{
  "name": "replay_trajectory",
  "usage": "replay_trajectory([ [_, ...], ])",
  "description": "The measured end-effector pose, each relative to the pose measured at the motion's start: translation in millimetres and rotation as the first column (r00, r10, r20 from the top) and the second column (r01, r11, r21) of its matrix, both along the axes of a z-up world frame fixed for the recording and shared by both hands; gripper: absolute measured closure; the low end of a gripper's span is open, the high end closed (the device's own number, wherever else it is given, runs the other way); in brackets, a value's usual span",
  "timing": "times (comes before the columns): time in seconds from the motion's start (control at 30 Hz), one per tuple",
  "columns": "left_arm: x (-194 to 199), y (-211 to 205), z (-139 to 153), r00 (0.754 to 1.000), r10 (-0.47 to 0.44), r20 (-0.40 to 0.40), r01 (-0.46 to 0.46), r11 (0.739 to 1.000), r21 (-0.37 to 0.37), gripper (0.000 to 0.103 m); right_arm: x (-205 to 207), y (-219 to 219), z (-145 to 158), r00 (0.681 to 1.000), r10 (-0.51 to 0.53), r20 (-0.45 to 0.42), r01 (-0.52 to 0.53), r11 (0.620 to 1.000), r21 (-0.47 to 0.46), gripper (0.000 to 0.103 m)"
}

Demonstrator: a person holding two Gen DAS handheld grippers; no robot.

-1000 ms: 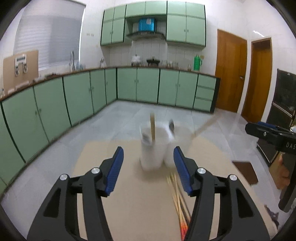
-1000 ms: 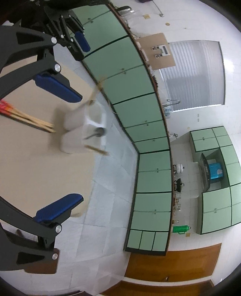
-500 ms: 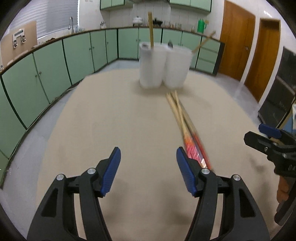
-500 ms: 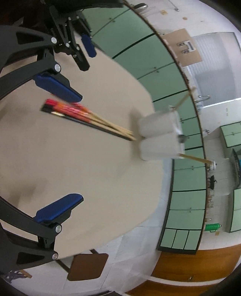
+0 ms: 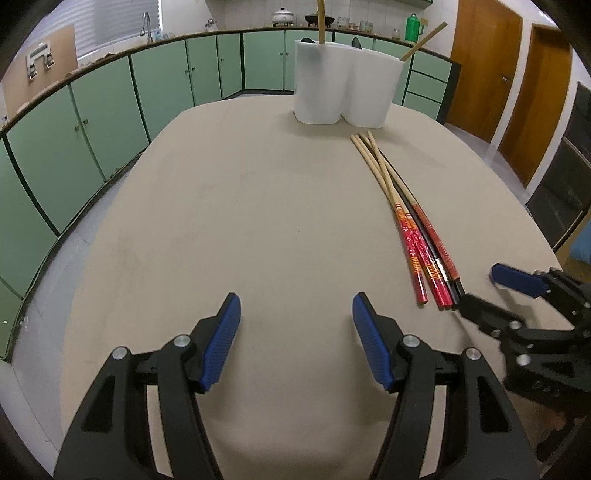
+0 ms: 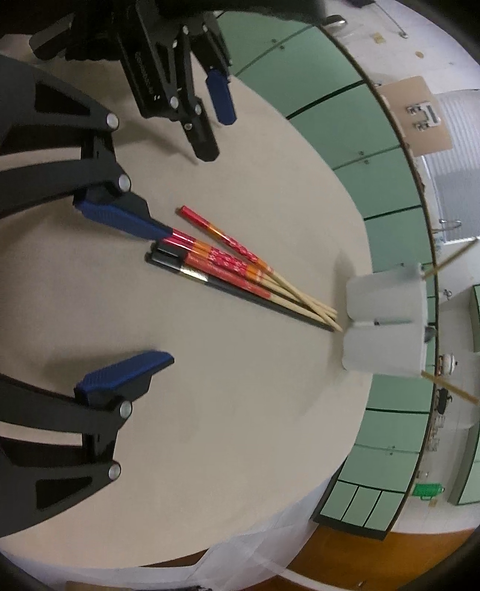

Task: Organize utensils
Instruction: 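Move the right tool to a black chopstick and close on it, then close the left tool on a red-patterned chopstick while the right tool holds the black chopstick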

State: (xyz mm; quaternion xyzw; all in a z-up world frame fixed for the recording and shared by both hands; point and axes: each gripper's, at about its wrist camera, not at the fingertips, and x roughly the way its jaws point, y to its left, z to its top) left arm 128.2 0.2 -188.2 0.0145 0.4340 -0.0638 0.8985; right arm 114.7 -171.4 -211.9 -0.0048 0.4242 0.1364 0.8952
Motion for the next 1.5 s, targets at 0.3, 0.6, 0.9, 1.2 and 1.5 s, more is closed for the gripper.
replay_trajectory([
  [0.3,-1,-5,-2,1.0,-0.011,-0.007,0.011,1.0,-0.003,0.039,-2,-17,1,0.999,-0.031,0.015,0.031,0.999,-0.023,0.049],
  [0.6,-1,-11,-3,1.0,-0.013,-0.011,0.013,1.0,-0.005,0.038,-1,-23,-1,1.0,-0.028,0.008,0.028,1.0,0.006,0.06],
  [0.9,-1,-11,-3,1.0,-0.005,-0.012,0.005,1.0,-0.018,0.037,-3,-29,0,0.999,-0.048,0.012,0.048,0.999,0.016,0.061],
  [1.2,-1,-25,-3,0.999,-0.033,-0.016,0.032,0.999,-0.03,0.037,3,-26,-2,1.0,-0.028,0.006,0.027,0.997,0.066,0.096],
  [1.5,4,-53,-7,0.996,-0.088,-0.011,0.088,0.996,-0.03,0.037,-1,-43,-4,0.997,-0.071,-0.002,0.071,0.993,0.097,0.097],
])
